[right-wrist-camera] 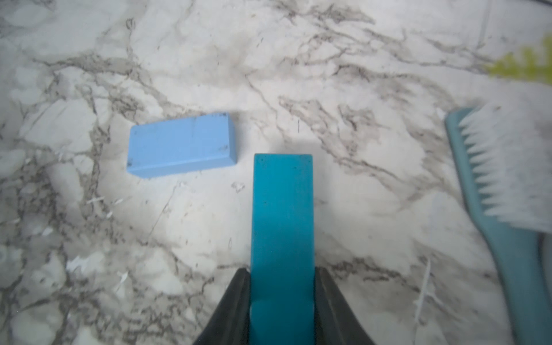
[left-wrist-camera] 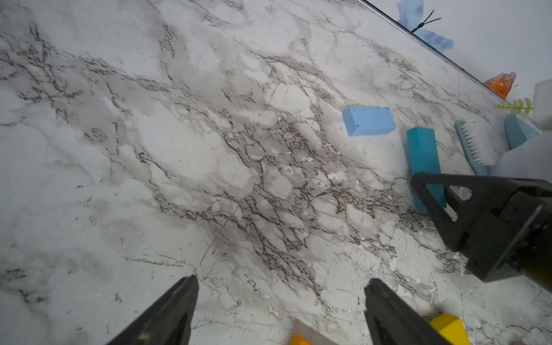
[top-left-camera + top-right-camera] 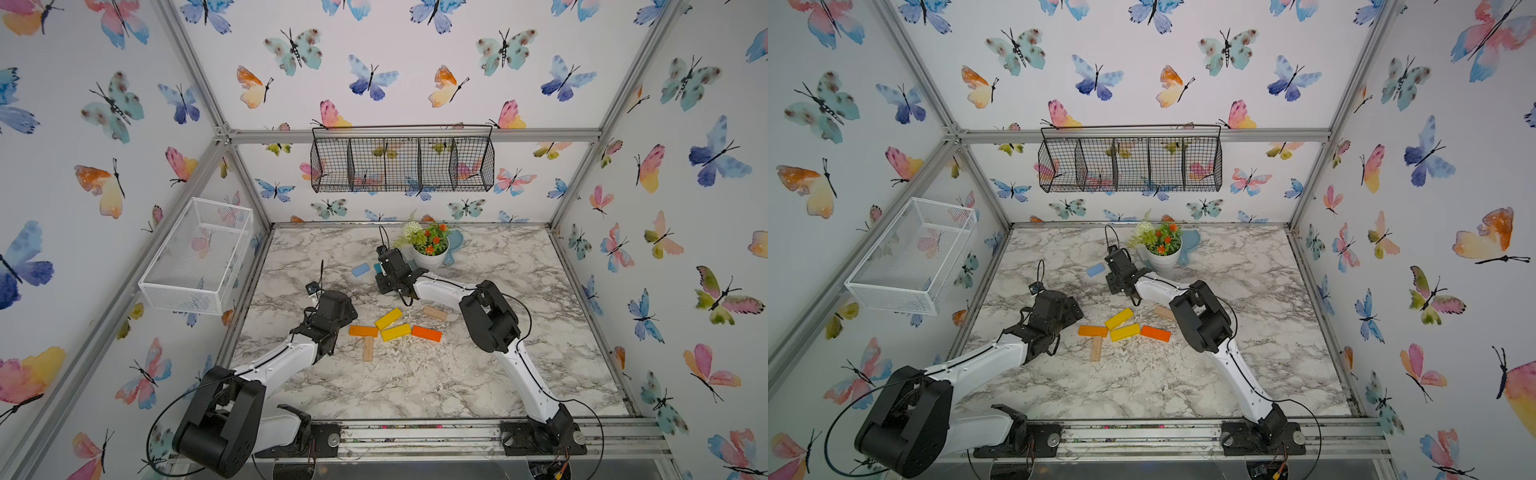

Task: Assemble a giraffe with building blocks
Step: Assemble the building block at the center of the board.

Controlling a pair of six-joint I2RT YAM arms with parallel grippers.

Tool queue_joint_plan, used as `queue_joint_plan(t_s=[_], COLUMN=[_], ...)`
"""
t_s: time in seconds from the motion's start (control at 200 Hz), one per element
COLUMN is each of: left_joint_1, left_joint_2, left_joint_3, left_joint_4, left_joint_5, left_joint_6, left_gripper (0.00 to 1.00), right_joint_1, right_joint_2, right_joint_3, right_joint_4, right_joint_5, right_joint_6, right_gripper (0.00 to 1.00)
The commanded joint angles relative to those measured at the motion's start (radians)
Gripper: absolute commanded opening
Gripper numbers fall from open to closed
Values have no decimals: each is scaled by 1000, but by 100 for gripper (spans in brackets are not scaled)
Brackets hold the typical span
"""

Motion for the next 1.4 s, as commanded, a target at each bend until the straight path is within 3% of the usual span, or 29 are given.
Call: queue_joint_plan(t_s=[0.0, 0.165, 0.791, 1.096, 1.262, 1.397], left_joint_1=[6, 8, 7, 8, 8, 8], left_joint_2=[-10, -39, -65, -62, -65, -60], left_joint_3=[12, -1, -9, -3, -5, 1], left_joint_4=[-27, -28, -43, -56, -57, -61], left_joint_5=[-41, -57, -76, -79, -79, -74], left_joint_6=[-5, -4, 3, 6, 6, 10], left_gripper=[91, 91, 91, 91, 91, 91], right_joint_1=[-2, -2, -1, 0, -1, -1], right_joint_2=[65, 107, 82, 49, 31, 18], right_joint_3=[91, 158, 100, 21, -14, -55], right_joint_4=[-43, -58, -46, -32, -28, 1], right_joint_5=[48, 17, -22, -16, -18, -25], right_joint_6=[9, 15, -12, -8, -25, -23], right_gripper=[21, 21, 36, 49, 47, 32])
